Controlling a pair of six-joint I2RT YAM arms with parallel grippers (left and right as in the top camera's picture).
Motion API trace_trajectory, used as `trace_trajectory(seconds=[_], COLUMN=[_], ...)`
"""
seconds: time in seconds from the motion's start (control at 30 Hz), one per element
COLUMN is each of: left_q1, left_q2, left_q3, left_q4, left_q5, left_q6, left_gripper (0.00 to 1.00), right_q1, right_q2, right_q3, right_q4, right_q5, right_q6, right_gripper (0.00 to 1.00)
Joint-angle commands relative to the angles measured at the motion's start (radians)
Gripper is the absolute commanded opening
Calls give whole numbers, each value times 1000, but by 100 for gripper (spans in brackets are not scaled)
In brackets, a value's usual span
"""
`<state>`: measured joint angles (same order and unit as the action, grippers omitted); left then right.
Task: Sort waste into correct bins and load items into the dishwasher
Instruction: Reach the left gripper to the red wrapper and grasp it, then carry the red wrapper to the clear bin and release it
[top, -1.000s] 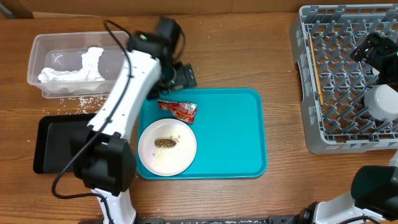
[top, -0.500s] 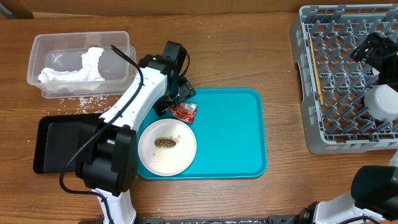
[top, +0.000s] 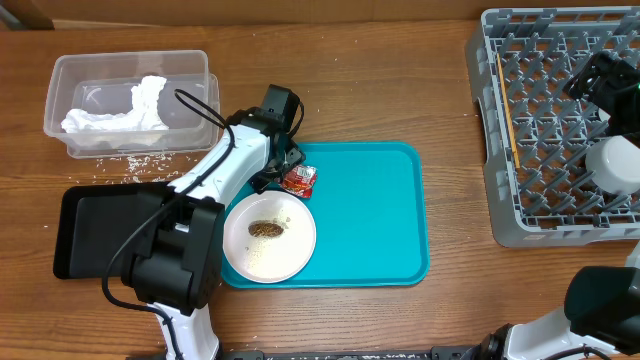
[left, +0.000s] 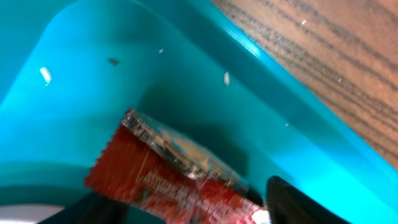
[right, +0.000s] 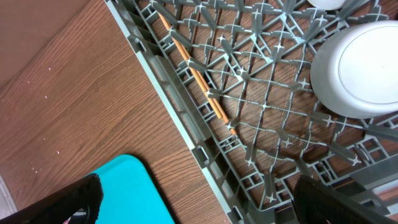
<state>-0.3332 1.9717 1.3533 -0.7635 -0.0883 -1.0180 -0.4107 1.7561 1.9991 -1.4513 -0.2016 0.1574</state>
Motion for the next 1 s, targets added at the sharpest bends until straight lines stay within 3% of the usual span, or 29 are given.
trace_trajectory(seconds=[0.0, 0.27, 0.57, 0.73, 0.97], left_q1=[3, 3, 8, 19, 120], left_q2=[3, 3, -64, -125, -172], left_q3=[-16, -15, 205, 388, 439], left_q4=[21, 17, -196, -289, -189], left_q5=[-32, -50, -128, -335, -656], left_q6=[-14, 40, 55, 54, 54], left_gripper=[62, 4, 4, 4, 4], right_q1=[1, 1, 1, 1, 1], right_q2=[-3, -3, -3, -3, -3], right_q3=[11, 11, 11, 11, 11], right_q4=[5, 5, 5, 5, 5], right_q5=[3, 3, 3, 3, 3], right_q6=[3, 3, 3, 3, 3], right_gripper=[100, 100, 100, 100, 100])
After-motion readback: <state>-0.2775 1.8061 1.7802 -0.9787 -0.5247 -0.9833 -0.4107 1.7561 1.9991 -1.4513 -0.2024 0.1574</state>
